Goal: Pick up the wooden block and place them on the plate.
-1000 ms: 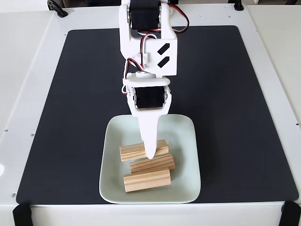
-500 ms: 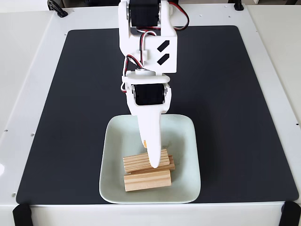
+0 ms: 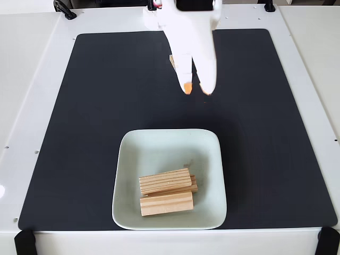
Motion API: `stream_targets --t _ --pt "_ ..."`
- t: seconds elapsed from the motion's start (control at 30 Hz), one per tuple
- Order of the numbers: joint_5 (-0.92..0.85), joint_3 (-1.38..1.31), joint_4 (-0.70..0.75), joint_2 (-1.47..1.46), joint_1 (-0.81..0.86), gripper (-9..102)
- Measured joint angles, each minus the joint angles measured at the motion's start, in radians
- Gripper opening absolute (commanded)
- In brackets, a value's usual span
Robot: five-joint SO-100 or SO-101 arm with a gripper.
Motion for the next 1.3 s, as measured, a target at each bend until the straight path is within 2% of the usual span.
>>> stream_targets --t 0.13,0.27,0.5,0.63,0.73,0.9,0.97,1.13,1.3 --pt "0.000 0.166 0.000 0.175 -0.034 -1" --pt "0.000 0.287 0.000 0.310 -0.074 3" --pt "0.000 0.509 0.000 0.483 -0.071 3" --pt "-0.092 0.627 0.008 0.572 -0.087 3" --pt "-0.146 0.703 0.055 0.624 -0.098 3" --pt "-0.186 0.839 0.216 0.680 -0.107 3" --pt "-0.255 0.884 0.262 0.695 -0.115 3" --pt "-0.560 0.925 0.350 0.716 -0.106 3" --pt "-0.976 0.925 0.417 0.716 -0.038 3"
